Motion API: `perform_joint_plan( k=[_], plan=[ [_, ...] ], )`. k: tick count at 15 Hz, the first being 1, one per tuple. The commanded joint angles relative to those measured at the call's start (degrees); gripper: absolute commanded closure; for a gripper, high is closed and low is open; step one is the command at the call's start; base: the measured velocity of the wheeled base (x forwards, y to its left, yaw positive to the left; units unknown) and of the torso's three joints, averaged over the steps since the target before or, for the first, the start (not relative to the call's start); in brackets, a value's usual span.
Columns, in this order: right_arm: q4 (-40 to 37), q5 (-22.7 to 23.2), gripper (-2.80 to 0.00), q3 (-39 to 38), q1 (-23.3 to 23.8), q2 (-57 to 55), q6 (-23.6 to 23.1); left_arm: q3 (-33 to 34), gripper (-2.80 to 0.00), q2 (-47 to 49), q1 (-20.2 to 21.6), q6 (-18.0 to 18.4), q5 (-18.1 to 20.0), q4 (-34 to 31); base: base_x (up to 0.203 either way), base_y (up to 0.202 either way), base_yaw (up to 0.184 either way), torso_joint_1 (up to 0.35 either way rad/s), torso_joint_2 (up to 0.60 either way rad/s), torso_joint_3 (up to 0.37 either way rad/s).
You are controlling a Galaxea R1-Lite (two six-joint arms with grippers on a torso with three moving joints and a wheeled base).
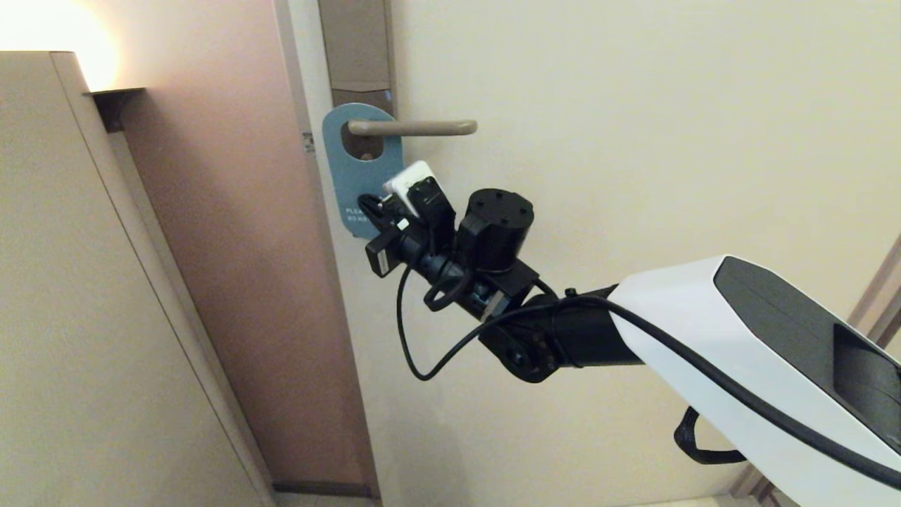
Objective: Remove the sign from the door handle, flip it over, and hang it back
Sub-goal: Hang the sign back with the other side facing out
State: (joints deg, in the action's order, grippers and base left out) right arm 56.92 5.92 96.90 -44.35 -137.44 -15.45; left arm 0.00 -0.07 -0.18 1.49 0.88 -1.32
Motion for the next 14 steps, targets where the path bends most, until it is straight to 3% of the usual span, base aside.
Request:
perform_joint_plan(
  k=[1,14],
  plan=[
    [0.3,0.06,0.0,-0.99,0.16,1.21,-0.1,0.0,0.0,0.07,0.01,0.01,0.0,0.0,0.0,0.0,0.0,0.0,0.0,0.0],
    [-1.86,-0.2,0.0,-21.8,1.28,17.02,-1.33,0.0,0.0,0.07,0.01,0.01,0.0,0.0,0.0,0.0,0.0,0.0,0.0,0.0]
  ],
)
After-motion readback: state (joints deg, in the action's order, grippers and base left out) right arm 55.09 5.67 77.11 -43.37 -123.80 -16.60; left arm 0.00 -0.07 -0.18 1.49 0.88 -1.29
